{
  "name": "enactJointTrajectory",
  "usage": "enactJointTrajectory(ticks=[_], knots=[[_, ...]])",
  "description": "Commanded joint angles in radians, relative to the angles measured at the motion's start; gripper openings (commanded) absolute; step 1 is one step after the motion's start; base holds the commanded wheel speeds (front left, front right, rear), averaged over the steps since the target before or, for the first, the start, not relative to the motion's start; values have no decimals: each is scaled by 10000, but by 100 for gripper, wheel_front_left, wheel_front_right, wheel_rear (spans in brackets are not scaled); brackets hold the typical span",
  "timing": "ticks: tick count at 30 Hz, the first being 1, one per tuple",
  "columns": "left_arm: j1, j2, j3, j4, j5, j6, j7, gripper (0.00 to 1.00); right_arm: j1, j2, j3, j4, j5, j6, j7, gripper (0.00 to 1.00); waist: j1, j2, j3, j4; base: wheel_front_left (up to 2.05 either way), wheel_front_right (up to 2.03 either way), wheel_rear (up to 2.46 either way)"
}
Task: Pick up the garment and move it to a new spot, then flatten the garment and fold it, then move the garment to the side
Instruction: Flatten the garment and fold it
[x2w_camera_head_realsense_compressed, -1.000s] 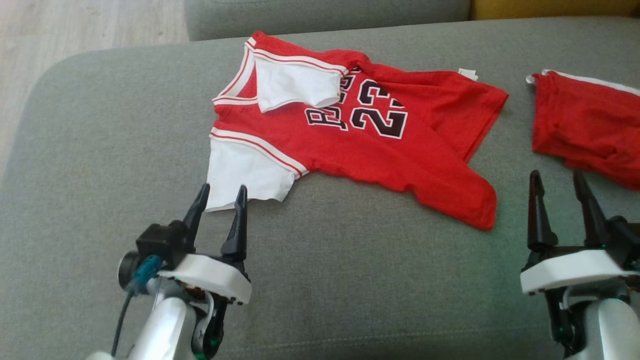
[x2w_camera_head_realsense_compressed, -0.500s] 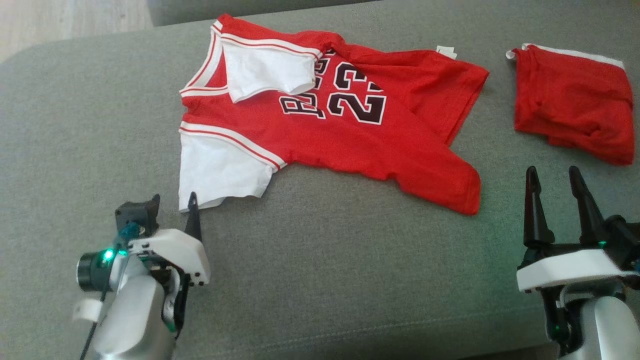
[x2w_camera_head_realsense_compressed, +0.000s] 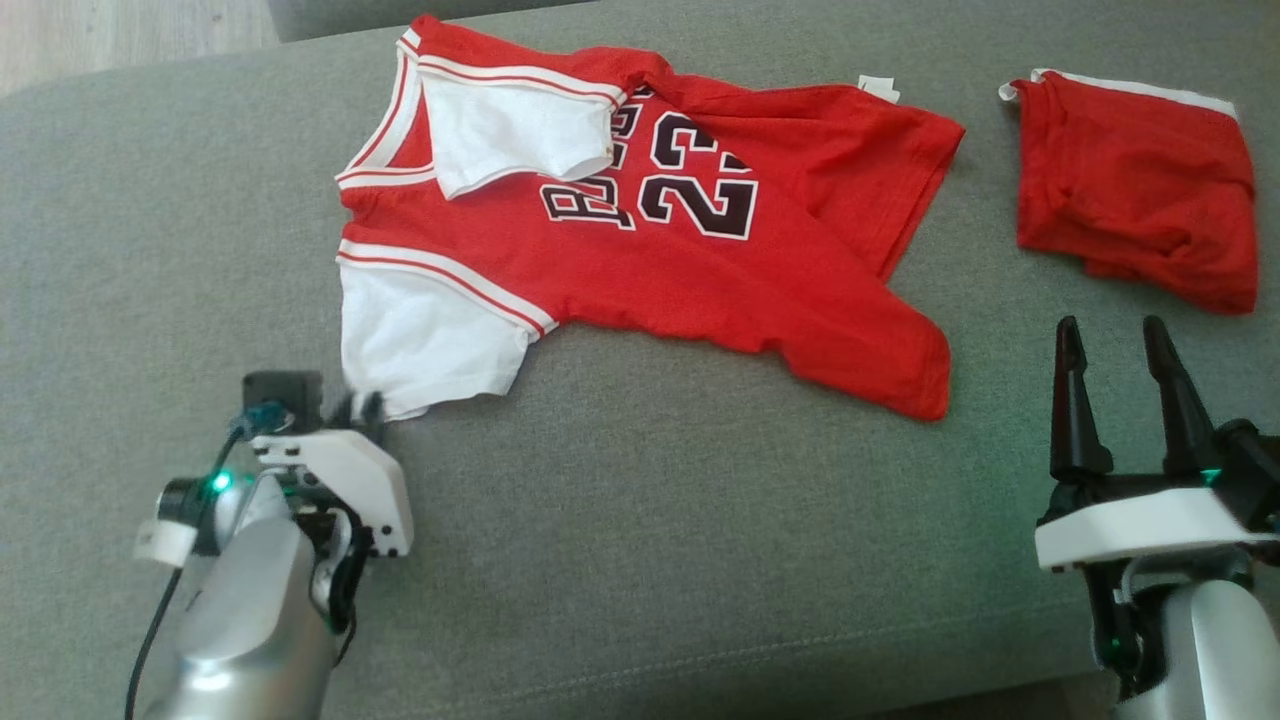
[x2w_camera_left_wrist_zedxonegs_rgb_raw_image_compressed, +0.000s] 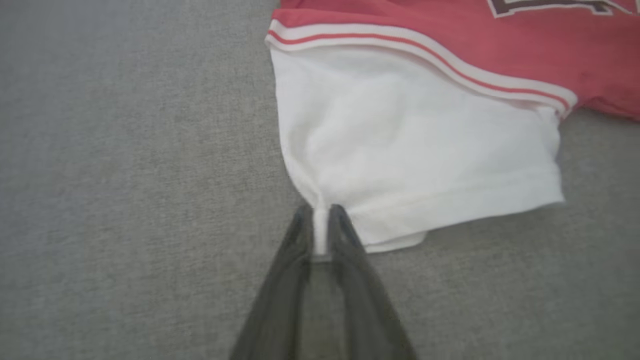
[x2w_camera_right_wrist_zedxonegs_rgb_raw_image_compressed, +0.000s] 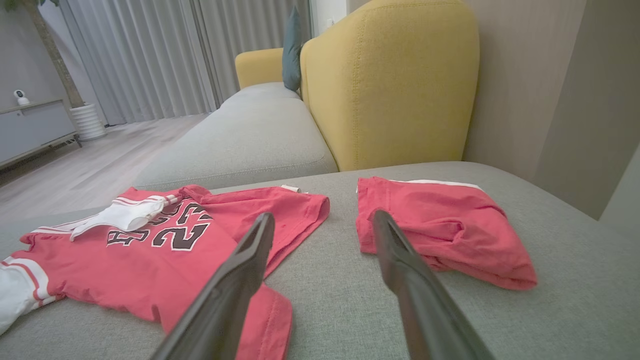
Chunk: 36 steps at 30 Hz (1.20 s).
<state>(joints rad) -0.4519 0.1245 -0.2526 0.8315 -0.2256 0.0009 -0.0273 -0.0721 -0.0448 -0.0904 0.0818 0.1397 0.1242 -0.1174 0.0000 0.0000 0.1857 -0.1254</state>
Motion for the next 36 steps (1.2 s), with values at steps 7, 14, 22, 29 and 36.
enactJointTrajectory(ticks=[7,14,22,29,36], knots=[[-105,36,411,-388,-315,230,-1069,0,-167,-55,347,-58,64,65,141,100,0,0,-110,242,0,0,0],[-37,-136,763,-1536,-596,441,-2158,0,100,-55,817,524,636,65,707,100,0,0,-252,551,0,0,0],[394,-217,1414,-3776,-527,833,-2338,0,302,-55,1280,1552,1069,65,1314,100,0,0,-339,743,0,0,0],[858,-301,1519,-4535,-285,710,-2342,0,38,-55,1629,2197,1684,65,1417,100,0,0,-284,811,0,0,0],[913,-382,1537,-4563,-191,607,-2343,0,-154,-55,2488,2557,2299,65,1443,100,0,0,-212,858,0,0,0]])
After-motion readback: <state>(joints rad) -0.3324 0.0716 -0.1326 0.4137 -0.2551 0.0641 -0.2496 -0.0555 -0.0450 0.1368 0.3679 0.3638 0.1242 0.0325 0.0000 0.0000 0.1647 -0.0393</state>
